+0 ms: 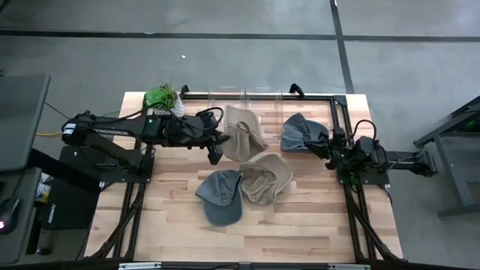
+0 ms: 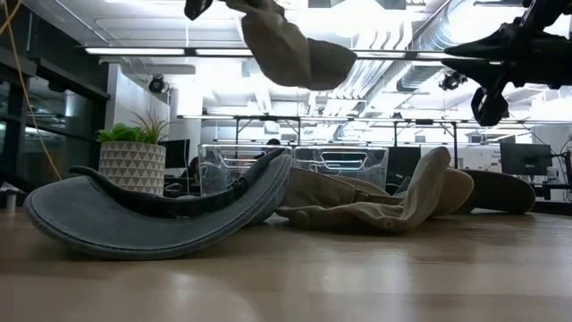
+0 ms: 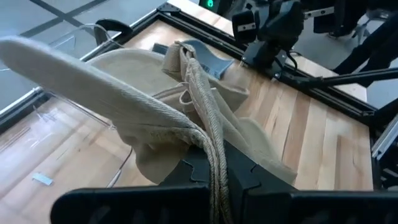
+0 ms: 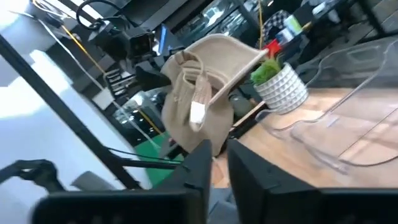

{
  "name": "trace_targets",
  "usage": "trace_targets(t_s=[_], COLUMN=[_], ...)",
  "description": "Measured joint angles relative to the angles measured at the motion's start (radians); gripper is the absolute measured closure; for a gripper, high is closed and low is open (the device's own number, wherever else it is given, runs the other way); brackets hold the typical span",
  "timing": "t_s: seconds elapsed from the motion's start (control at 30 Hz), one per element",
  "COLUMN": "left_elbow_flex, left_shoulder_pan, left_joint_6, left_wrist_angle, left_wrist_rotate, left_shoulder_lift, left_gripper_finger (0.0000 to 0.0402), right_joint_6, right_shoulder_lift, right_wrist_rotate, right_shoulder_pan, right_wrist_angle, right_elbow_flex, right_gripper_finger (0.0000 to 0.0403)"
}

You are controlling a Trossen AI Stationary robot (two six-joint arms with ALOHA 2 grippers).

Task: Pick & Place hat
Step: Put the left brown cap into the right transparent bin

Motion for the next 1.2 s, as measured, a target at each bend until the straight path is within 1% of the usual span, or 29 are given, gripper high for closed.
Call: trace_targets(t_s=[0.1,0.17,0.27,0.33,0.43,0.6,0.7,0.83,0.93,1.0,1.1,1.2], left_elbow_flex=[0.0,0.0,0.0,0.0,0.0,0.0,0.0,0.0,0.0,0.0,0.0,0.0], left_shoulder_pan=[0.0,0.0,0.0,0.0,0.0,0.0,0.0,0.0,0.0,0.0,0.0,0.0], left_joint_6=[0.001,0.005,0.01,0.027,0.035,0.045,0.06,0.063,0.079,0.083,0.084,0.089], left_wrist_angle=[0.013,0.013,0.012,0.012,0.011,0.011,0.011,0.01,0.01,0.01,0.01,0.01], left_wrist_rotate=[-0.001,-0.001,-0.001,-0.002,-0.028,-0.074,-0.098,-0.163,-0.181,-0.184,-0.199,-0.207], left_shoulder_lift=[0.0,0.0,0.0,0.0,0.001,0.001,0.001,0.001,0.001,0.001,0.001,0.001], left_gripper_finger=[0.0401,0.0401,0.0401,0.0401,0.0401,0.0401,0.0401,0.0401,0.0401,0.0401,0.0401,0.0401], right_joint_6=[0.023,0.001,-0.123,-0.185,-0.272,-0.392,-0.443,-0.481,-0.52,-0.544,-0.553,-0.552], right_shoulder_lift=[0.0,0.002,0.026,0.069,0.176,0.445,0.606,0.786,0.891,0.951,1.024,1.081], right_wrist_rotate=[-0.028,-0.046,-0.06,-0.039,-0.024,-0.026,-0.049,-0.093,-0.088,-0.06,-0.035,-0.033], right_shoulder_pan=[0.0,0.0,0.0,0.0,0.0,0.0,0.0,0.0,0.0,0.0,-0.002,-0.016], right_wrist_angle=[0.017,0.044,0.118,0.123,0.079,-0.075,-0.172,-0.226,-0.285,-0.321,-0.327,-0.328], right_elbow_flex=[0.0,0.0,0.006,0.045,0.136,0.352,0.488,0.641,0.739,0.786,0.839,0.87], right_gripper_finger=[0.0295,0.0261,0.022,0.0205,0.0198,0.0197,0.0197,0.0197,0.0197,0.0197,0.0197,0.0196])
